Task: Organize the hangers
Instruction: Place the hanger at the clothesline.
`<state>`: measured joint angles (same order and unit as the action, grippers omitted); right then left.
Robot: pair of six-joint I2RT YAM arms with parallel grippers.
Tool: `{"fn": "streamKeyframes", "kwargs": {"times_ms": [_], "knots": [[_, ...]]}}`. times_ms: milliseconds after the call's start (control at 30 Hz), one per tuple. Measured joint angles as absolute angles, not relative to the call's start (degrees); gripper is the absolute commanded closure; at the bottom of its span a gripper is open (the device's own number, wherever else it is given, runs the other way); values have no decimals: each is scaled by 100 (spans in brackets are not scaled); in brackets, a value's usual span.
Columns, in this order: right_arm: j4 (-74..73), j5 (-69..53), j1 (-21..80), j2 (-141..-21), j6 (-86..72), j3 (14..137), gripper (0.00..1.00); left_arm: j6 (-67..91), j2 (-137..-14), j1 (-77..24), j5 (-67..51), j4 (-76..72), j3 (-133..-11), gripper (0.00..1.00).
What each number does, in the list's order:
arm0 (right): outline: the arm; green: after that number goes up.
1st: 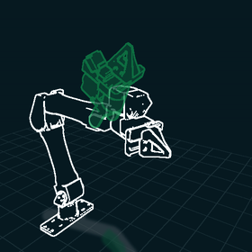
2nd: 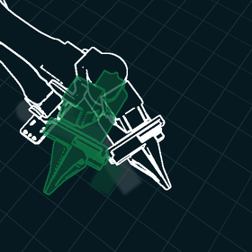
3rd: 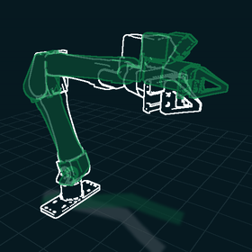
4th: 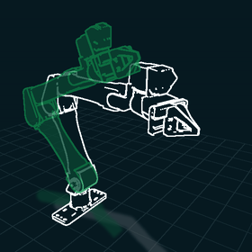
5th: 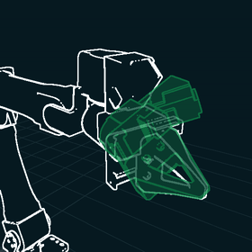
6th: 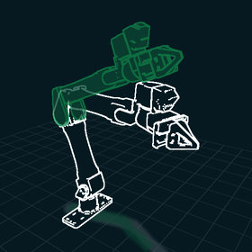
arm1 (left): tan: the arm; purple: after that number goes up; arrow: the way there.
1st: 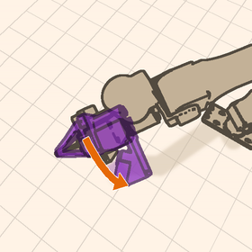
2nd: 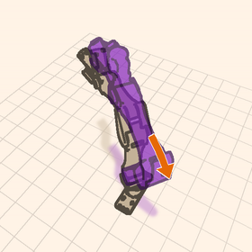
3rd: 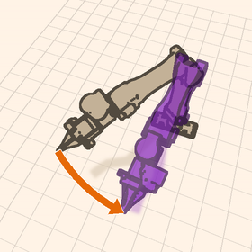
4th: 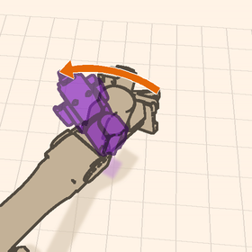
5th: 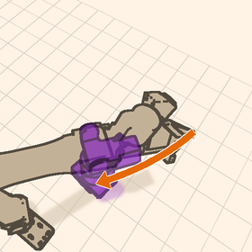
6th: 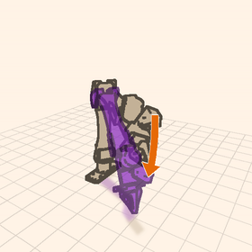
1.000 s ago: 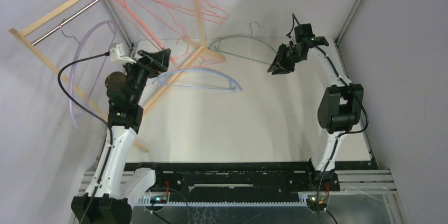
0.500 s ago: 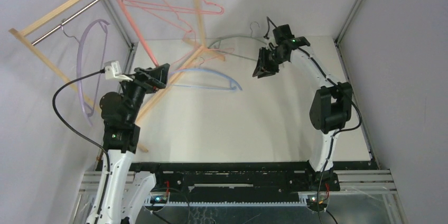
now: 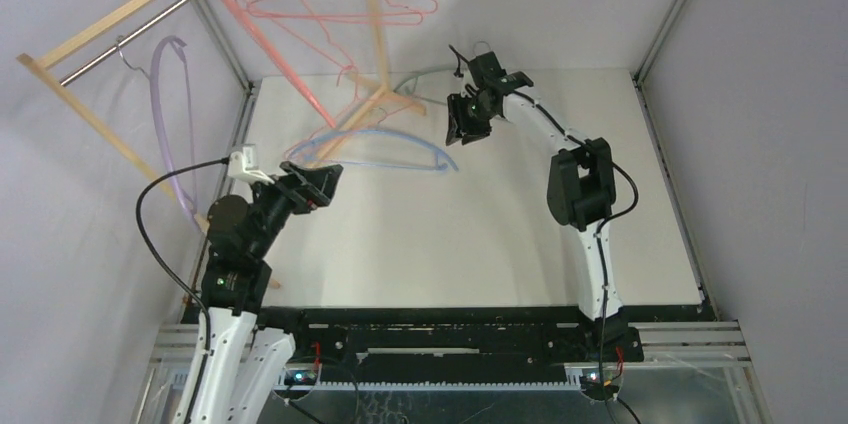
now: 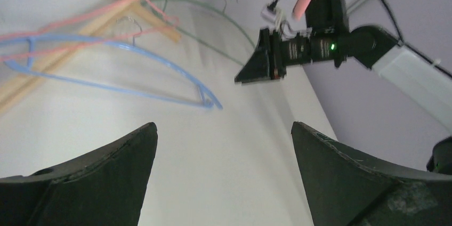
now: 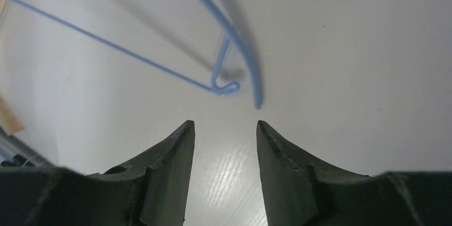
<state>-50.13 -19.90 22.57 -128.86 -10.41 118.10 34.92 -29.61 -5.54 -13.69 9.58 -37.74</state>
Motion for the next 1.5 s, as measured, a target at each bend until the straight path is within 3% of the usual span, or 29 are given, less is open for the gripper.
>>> {"fn": "streamKeyframes", "kwargs": {"times_ms": [100, 167, 400, 700, 1100, 1500], "knots": [[-4930, -1649, 2215, -12958, -897, 11987, 38, 3492, -2923, -982, -1219, 1295, -3603, 0], [-4875, -1347, 2163, -12958, -805, 12018, 23, 3457, -2961, -1208, -1090, 1413, -3588, 1], [-4998, -62, 1776, -13050, -368, 12567, 0, 3435, -3339, -1837, -808, 1535, -3459, 0], [-4628, 244, 580, -13351, -16, 13555, 0, 3446, -3789, -1900, -762, 1459, -3395, 0], [-4475, -49, 864, -14588, 292, 13745, 0, 3454, -4613, -1920, -781, 1100, -3430, 1], [-4213, -148, 591, -14796, 207, 14049, 1, 3465, -5295, -1922, -895, 703, -3732, 1]]}}
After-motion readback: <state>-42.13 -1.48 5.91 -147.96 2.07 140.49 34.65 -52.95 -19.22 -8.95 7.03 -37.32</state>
